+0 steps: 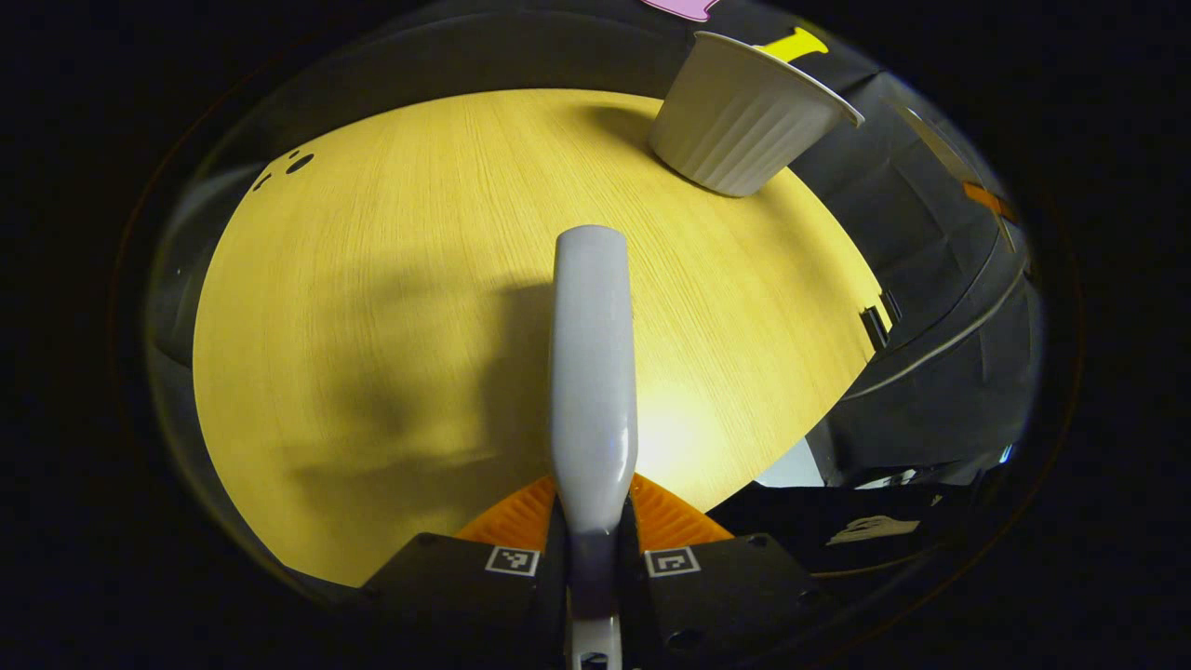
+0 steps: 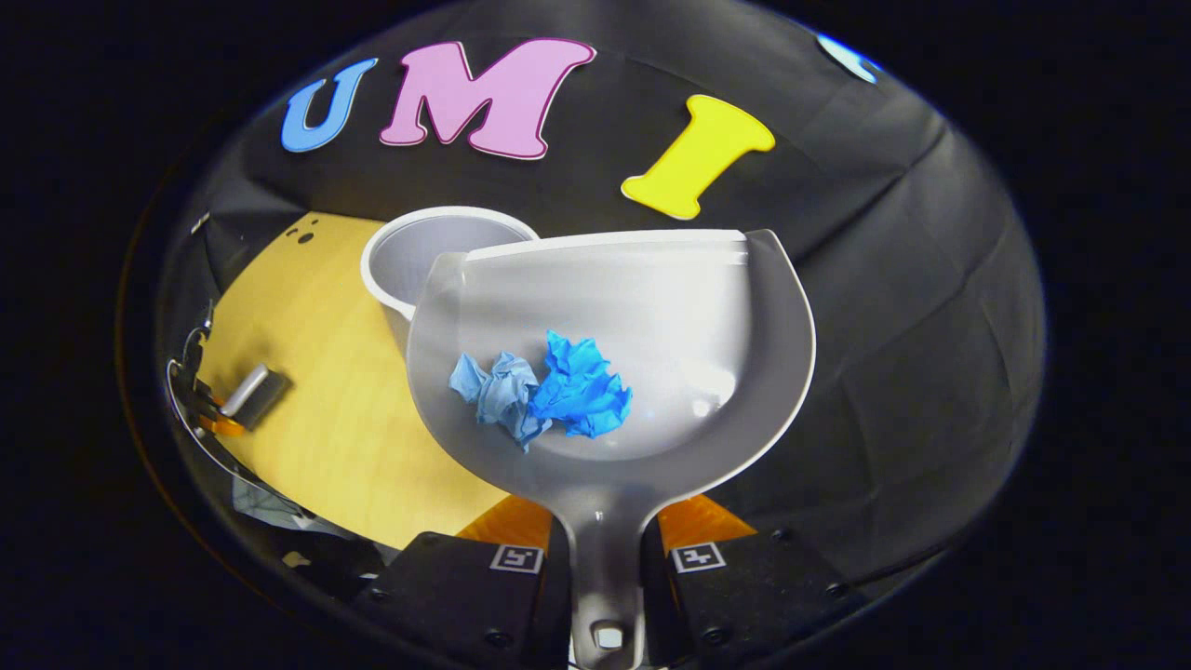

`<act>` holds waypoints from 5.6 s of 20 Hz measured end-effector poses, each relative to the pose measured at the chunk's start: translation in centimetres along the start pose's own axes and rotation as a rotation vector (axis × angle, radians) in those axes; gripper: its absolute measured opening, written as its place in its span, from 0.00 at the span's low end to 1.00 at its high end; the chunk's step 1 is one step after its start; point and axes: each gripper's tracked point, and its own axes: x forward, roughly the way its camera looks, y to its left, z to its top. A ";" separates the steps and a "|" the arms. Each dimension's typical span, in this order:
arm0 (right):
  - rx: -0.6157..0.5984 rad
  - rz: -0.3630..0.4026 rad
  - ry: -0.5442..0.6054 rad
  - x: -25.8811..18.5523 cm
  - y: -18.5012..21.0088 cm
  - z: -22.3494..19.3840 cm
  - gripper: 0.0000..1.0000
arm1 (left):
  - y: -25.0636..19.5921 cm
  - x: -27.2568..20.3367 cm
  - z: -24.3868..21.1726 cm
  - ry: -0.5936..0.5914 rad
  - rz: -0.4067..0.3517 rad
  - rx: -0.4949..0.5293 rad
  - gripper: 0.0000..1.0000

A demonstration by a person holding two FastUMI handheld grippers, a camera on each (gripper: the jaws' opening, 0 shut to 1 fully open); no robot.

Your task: Pick up the small broom and dustpan from the desktop, sweep the trash into the dustpan with the broom, and then empty the trash into the garbage bin.

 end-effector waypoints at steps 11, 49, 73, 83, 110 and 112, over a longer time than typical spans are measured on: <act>-0.511 -0.097 0.021 -1.3 -2.1 2.1 0.35 | 0.5 0.4 -0.3 -0.024 0.008 -0.095 0.27; -0.099 0.101 -0.235 -23.4 -4.8 -1.0 0.35 | 4.6 -3.9 3.8 -0.287 0.256 -0.318 0.27; 0.226 0.515 0.324 -15.5 28.9 -24.6 0.35 | 5.5 -2.2 5.2 -0.129 0.262 -0.334 0.28; 0.287 0.506 0.360 -12.6 31.1 -25.9 0.39 | 5.1 -1.6 5.1 -0.010 0.377 -0.265 0.31; 0.309 0.308 -0.570 -35.6 15.9 -10.6 0.99 | -8.8 -30.4 10.0 -1.063 0.574 -0.088 0.96; 0.285 0.261 -0.650 -37.5 14.9 -11.0 0.98 | -10.2 -31.3 8.6 -1.133 0.571 -0.081 0.96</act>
